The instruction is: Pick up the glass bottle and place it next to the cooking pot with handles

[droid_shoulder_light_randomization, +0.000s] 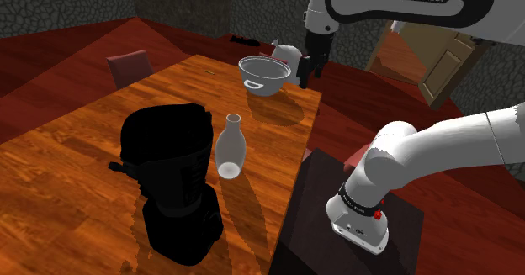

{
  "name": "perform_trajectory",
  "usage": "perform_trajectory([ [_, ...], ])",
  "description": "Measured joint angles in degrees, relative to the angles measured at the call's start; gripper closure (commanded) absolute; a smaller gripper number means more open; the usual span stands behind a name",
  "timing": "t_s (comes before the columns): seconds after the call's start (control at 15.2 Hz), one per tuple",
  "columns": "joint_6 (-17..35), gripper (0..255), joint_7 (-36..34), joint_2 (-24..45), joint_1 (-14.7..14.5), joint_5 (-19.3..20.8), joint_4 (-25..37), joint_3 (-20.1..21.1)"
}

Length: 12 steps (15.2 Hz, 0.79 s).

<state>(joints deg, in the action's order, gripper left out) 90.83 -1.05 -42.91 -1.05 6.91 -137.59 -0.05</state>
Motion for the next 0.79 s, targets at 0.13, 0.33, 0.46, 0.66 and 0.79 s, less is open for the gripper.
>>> perform_trajectory([
  [0.13, 0.6, 0, -0.7, 0.2, -0.2, -0.5, -0.3, 0.5],
  [0.33, 3.7, 0, -3.9, 1.0, -1.3, -2.8, -2.1, 2.6],
  [0.46, 6.5, 0, -6.5, 2.7, -2.1, -4.5, -2.6, 4.4],
  [0.66, 10.6, 0, -10.4, 6.0, -3.3, -6.9, -2.4, 7.1],
  [0.79, 13.1, 0, -12.9, 8.1, -4.0, -8.4, -2.2, 9.0],
])
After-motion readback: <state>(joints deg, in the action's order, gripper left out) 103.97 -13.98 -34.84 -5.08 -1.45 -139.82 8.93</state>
